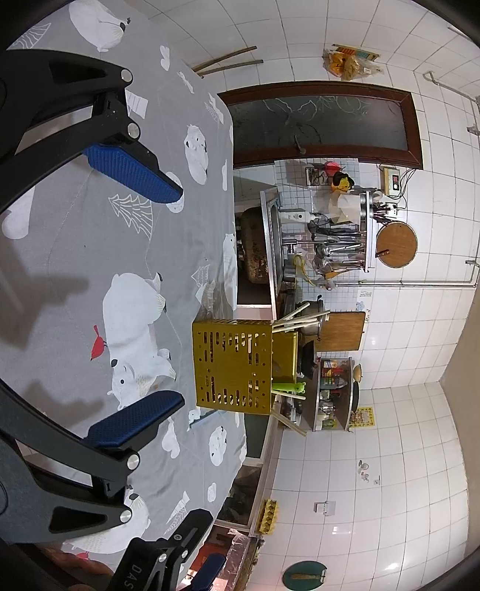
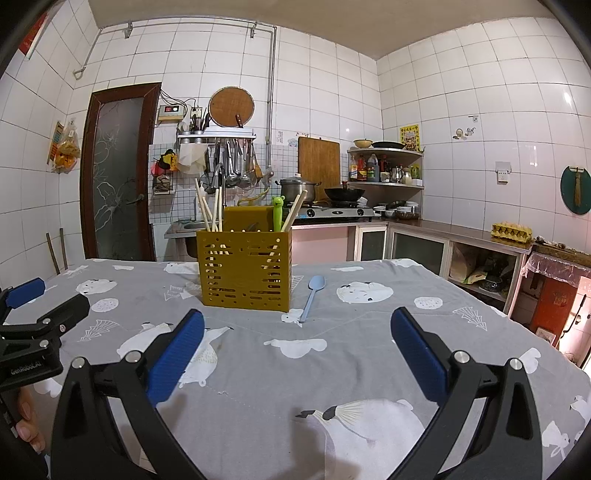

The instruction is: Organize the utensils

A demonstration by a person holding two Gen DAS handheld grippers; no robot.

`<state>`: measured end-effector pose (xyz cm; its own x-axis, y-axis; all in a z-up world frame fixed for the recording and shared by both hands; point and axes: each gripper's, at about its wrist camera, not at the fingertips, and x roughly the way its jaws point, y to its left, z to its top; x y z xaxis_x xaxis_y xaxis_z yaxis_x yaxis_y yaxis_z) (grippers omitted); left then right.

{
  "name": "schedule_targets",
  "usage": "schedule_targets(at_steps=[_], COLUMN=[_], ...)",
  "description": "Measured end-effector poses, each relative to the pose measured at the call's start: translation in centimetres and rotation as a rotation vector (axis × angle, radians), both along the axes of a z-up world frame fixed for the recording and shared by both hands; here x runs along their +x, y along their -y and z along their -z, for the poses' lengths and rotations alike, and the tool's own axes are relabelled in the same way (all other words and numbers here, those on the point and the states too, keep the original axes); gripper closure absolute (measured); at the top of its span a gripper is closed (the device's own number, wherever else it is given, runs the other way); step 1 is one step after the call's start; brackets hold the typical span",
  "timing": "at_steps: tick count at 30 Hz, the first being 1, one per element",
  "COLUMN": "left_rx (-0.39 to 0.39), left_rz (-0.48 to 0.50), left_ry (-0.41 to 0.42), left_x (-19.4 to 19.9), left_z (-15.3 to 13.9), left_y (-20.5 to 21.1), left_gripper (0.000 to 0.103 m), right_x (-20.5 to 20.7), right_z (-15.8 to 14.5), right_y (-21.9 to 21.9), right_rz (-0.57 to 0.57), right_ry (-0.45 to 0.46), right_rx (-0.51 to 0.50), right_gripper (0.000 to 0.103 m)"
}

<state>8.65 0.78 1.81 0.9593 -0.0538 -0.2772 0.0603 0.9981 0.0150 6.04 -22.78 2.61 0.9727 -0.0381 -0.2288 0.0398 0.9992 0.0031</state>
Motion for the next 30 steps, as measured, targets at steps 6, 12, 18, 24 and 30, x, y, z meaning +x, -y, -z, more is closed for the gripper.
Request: schedule_targets(at_steps=[6, 12, 18, 24, 30], left_rx=[0.000, 0.005, 0.007, 0.007, 0.007], left_rz=[0.000, 0.002, 0.004, 0.004, 0.004], left_ry=[0.000, 0.008, 0.014, 0.014, 0.014], left_x=[-0.02, 0.03, 0.03, 0.00, -0.03], left_z=[0.03, -0.32, -0.53, -0.48, -0.43], left_y=[0.01, 0.32, 0.43, 0.39, 0.38], left_gripper=[0.005, 0.005, 0.005, 0.005, 0.005], right_x=[0.02, 0.01, 0.05, 0.01, 0.03], right_z=[0.00, 0.01, 0.02, 0.03, 0.04], right_y=[0.03, 0.02, 0.02, 0.02, 0.03], right_rz=[0.000, 0.001, 0.001, 0.001, 0.000], right_ry=[0.001, 0.001, 0.001, 0.001, 0.001], right_rx=[0.000, 0.000, 0.000, 0.000, 0.000], right_gripper=[0.004, 0.004, 0.004, 0.004, 0.004])
